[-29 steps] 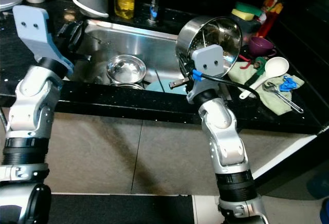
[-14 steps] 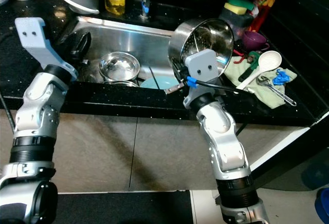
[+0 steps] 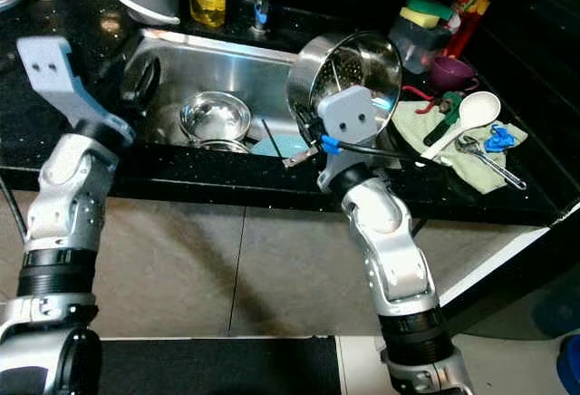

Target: Kitchen organization

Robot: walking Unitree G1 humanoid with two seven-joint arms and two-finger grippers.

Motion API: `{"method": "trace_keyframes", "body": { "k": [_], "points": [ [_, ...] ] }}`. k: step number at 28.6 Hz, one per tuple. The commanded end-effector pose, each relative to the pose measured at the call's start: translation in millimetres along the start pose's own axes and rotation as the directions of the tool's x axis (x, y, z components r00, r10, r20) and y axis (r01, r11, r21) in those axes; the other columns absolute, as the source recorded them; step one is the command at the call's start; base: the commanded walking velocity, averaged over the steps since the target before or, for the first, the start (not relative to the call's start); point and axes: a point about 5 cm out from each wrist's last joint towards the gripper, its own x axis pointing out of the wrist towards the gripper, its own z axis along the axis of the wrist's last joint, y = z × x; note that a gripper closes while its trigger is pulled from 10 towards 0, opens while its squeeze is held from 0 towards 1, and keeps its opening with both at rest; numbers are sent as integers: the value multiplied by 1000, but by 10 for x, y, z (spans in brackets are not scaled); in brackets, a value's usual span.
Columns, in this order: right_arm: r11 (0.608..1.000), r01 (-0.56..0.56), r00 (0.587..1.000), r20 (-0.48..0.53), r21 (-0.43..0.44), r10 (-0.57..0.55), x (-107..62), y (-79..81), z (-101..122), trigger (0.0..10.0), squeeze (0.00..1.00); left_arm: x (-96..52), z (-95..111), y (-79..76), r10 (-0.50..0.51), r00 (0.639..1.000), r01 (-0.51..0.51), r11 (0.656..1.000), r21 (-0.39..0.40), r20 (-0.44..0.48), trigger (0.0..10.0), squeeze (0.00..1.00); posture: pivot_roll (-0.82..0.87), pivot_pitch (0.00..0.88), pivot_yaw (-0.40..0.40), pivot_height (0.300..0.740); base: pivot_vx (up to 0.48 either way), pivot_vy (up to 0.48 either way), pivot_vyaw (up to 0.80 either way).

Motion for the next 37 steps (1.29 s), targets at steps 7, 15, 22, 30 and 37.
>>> {"method": "trace_keyframes", "body": {
  "k": [7,15,22,30,37],
  "points": [
    [992,-99,994,-62,-85,94,471,70,-43,10000,0,-286,197,-399,-33,998,18,969,246,57,10000,0,130,48,-225,740,0,0,0],
    [957,-245,955,-206,-157,211,881,294,-174,10000,0,-655,44,-625,-63,997,70,950,303,-33,10000,0,176,52,-238,740,0,0,0],
    [958,-265,937,-264,-110,229,969,360,-280,10000,0,-845,4,-746,-75,994,98,945,311,-85,10000,0,192,70,-236,740,0,0,0],
    [969,-235,944,-256,-73,209,1022,338,-315,10000,0,-883,64,-783,-68,994,95,932,351,-87,10000,0,201,81,-232,740,0,0,0],
    [990,-142,971,-191,12,141,1088,234,-226,10000,1000,-868,126,-643,-18,997,49,914,403,-80,10000,0,211,85,-234,740,0,0,0]
  ]
}}
